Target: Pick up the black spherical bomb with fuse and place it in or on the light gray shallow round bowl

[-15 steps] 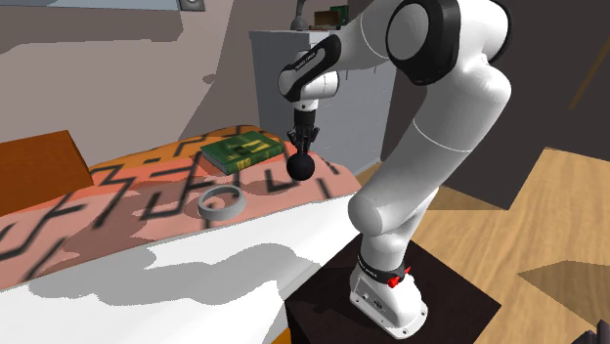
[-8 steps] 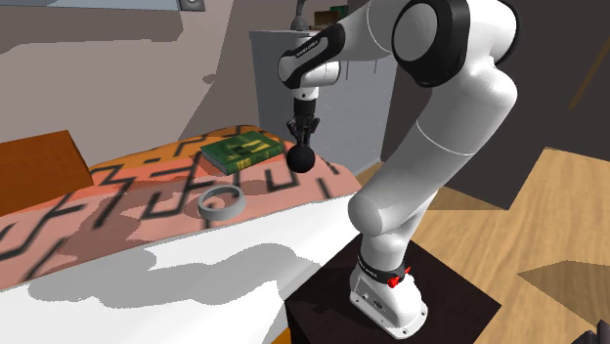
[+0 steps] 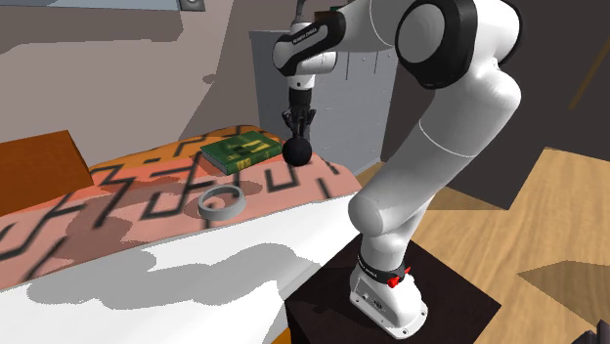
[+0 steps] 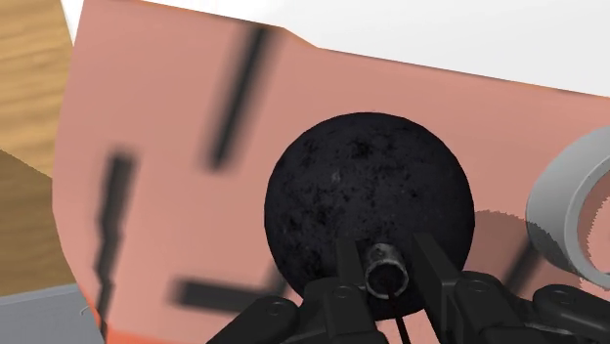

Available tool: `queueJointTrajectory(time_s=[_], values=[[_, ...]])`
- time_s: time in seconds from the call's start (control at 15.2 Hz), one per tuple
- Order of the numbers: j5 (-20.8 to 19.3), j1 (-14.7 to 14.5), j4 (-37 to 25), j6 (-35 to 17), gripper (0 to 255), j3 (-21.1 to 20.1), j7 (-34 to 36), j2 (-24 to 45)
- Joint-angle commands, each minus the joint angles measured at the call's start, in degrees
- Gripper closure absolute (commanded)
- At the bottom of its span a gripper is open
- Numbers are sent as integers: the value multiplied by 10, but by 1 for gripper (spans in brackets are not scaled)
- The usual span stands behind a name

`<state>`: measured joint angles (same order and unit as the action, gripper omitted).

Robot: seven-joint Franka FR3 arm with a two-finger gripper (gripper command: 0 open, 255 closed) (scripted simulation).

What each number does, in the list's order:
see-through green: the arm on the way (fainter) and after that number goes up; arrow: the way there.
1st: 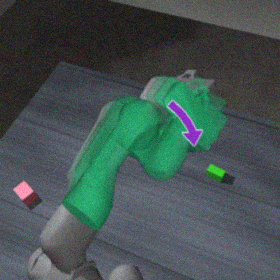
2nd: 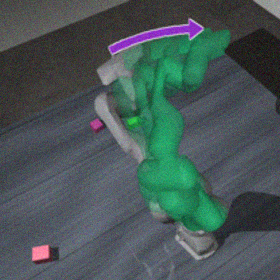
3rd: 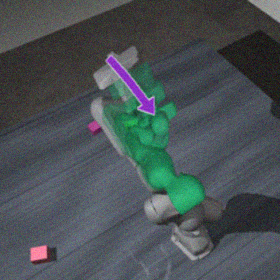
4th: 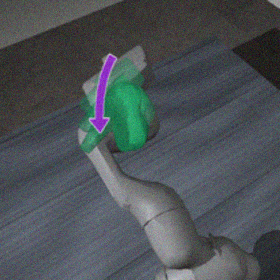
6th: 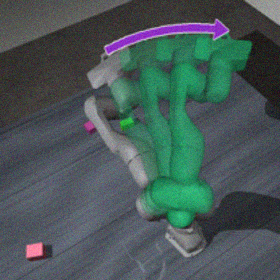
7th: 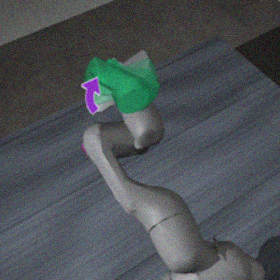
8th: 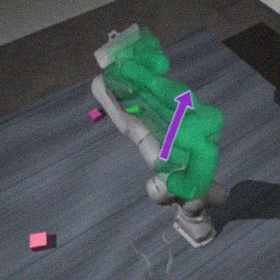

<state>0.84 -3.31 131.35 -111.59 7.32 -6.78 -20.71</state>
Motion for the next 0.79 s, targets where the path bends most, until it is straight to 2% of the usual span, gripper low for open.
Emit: queueJointTrajectory(time_s=[0.0,0.73], values=[[6,-10,-12,5,255,-16,24,6],[32,-71,-106,17,255,-113,169,81]])
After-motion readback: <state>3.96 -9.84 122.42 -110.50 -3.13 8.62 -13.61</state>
